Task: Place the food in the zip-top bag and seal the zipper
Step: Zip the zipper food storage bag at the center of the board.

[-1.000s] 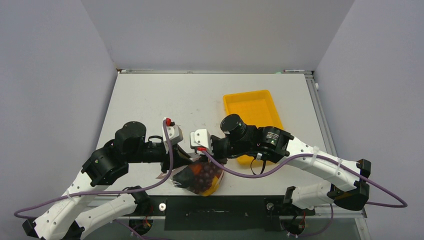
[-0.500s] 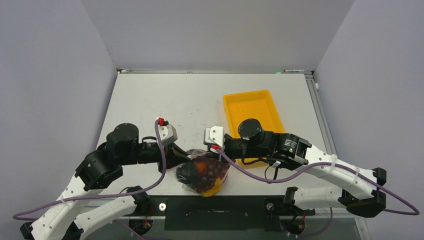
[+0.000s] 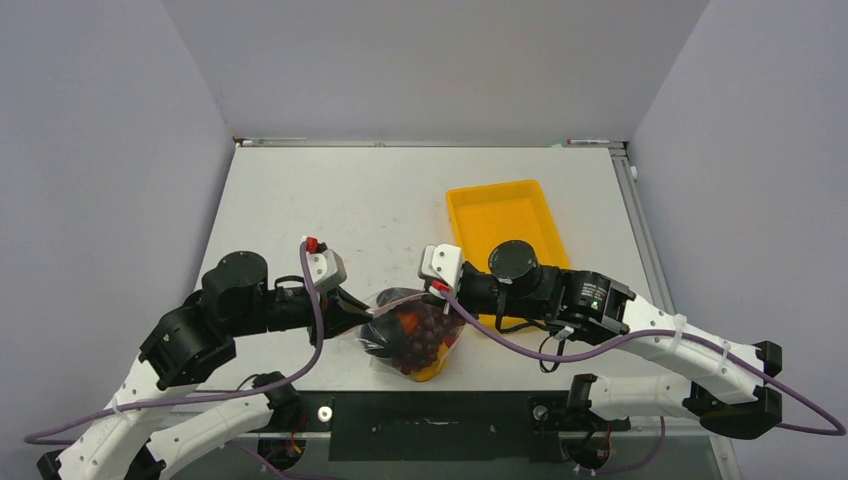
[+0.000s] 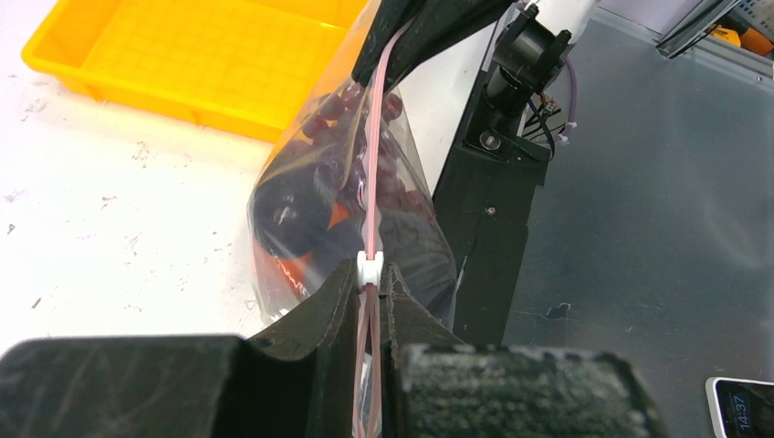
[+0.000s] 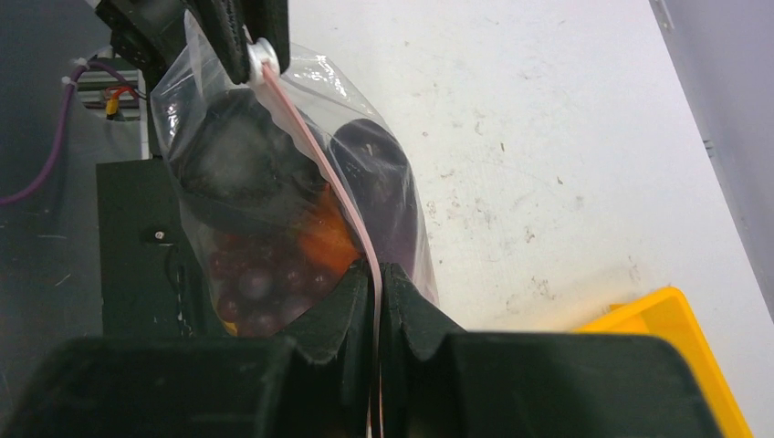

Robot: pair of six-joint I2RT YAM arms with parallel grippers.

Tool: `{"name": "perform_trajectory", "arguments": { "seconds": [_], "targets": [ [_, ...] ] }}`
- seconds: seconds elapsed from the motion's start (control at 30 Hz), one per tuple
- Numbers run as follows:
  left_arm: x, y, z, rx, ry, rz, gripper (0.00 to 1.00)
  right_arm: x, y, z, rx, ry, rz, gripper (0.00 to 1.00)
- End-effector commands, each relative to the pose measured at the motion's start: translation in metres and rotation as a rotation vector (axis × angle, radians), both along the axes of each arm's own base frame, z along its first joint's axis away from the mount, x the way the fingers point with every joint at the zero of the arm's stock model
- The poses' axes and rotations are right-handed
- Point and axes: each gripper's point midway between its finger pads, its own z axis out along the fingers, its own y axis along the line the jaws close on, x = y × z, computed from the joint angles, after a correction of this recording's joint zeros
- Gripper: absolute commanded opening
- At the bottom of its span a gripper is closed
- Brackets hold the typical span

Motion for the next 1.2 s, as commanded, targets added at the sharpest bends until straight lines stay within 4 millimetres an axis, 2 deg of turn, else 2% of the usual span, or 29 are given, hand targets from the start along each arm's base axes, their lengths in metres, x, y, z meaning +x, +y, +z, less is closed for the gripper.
{"name": "perform_trajectory", "arguments": {
  "seconds": [0.0,0.4,0.67,0.87,0.97,1.1,1.17],
  "targets": [
    [-0.010,0.016,0.020,-0.028,-0.037,0.020,0.00,0.026,-0.025,0.029,0.068,-0.085,-0.179,0.05],
    [-0.008,0.032,0.011,-0.001,-0.031,0.106,0.00,0.036,-0.042,0.046,0.129,-0.115,-0.279,0.05],
    [-0.007,0.040,0.010,-0.010,-0.032,0.151,0.00,0.033,-0.040,0.047,0.147,-0.108,-0.264,0.05],
    [-0.003,0.039,0.011,-0.011,-0.029,0.170,0.05,0.032,-0.038,0.049,0.153,-0.106,-0.256,0.05],
    [0.003,0.040,0.013,-0.020,-0.038,0.200,0.16,0.032,-0.035,0.052,0.163,-0.106,-0.247,0.05],
    [0.014,0.038,0.016,-0.046,-0.058,0.243,0.42,0.032,-0.026,0.057,0.173,-0.109,-0.221,0.05],
    [0.019,0.036,0.018,-0.054,-0.068,0.257,0.52,0.033,-0.022,0.061,0.181,-0.116,-0.217,0.05]
  ]
}}
